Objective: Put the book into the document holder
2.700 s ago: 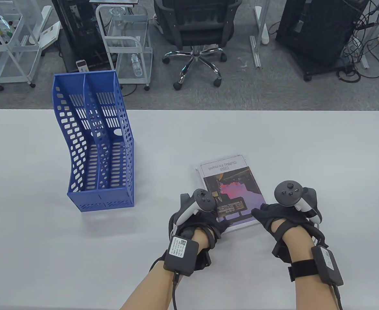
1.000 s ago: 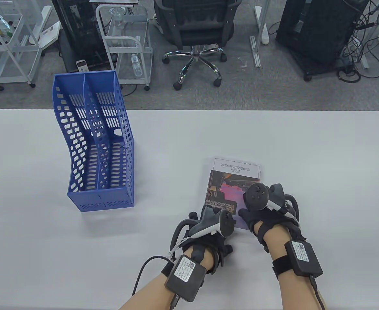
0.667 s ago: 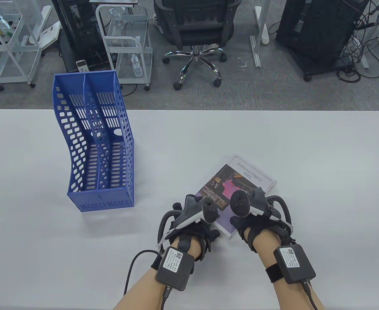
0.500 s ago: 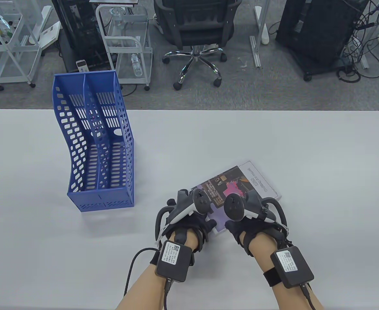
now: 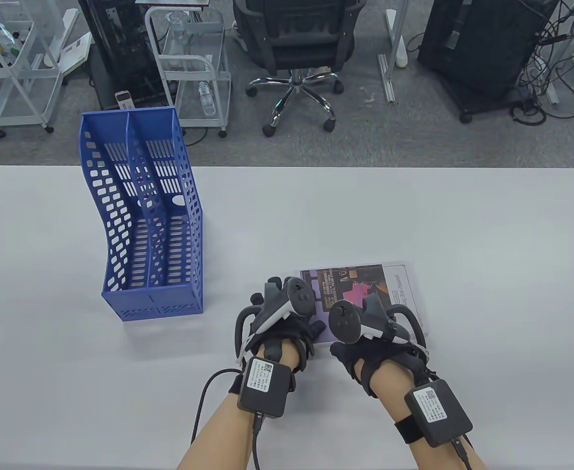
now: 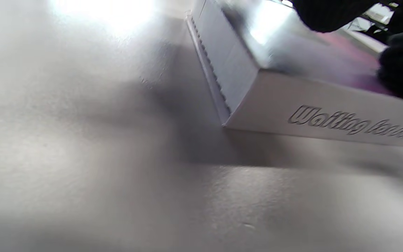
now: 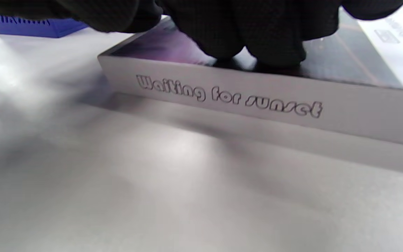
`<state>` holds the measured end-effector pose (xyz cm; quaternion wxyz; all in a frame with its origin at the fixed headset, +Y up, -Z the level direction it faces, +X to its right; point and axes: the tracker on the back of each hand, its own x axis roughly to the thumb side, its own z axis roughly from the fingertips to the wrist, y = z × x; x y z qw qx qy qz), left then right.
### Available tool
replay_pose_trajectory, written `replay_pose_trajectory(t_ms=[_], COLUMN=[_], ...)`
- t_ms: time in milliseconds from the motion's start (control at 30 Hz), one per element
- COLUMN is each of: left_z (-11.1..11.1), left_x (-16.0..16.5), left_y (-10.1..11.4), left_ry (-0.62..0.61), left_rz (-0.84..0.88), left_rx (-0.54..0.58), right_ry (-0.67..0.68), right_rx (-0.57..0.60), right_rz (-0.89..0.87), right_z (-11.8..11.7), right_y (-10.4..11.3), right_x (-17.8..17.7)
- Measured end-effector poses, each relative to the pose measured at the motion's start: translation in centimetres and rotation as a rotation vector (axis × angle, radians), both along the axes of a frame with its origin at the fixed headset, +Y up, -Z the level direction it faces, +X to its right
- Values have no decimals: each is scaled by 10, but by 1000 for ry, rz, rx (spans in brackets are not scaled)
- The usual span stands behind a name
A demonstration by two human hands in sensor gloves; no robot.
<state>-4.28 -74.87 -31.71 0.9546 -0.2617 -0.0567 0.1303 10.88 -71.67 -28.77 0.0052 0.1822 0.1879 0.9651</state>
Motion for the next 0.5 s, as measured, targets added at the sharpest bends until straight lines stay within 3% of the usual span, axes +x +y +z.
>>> replay_pose_trajectory(t_ms=[133,233,333,400,500], left_z=[21,37,48,53,59], left_x=[6,12,24,35,42], left_y=[33,52,53,42,29], left_ry=[-75,-116,-208,-298,-312], left_rz=[35,57,83,162,187], left_rx=[81,131,3,-122,-234], right_ry=[-43,-114,-213,-301,-409], right_rx=[215,257,190,140,38], right_rz=[-121,-204,-210,-210,-227], right_z=[-10,-18,-28,-35,-38], right_y=[15,13,-2,-15,-31], right_x=[21,42,66,86,108])
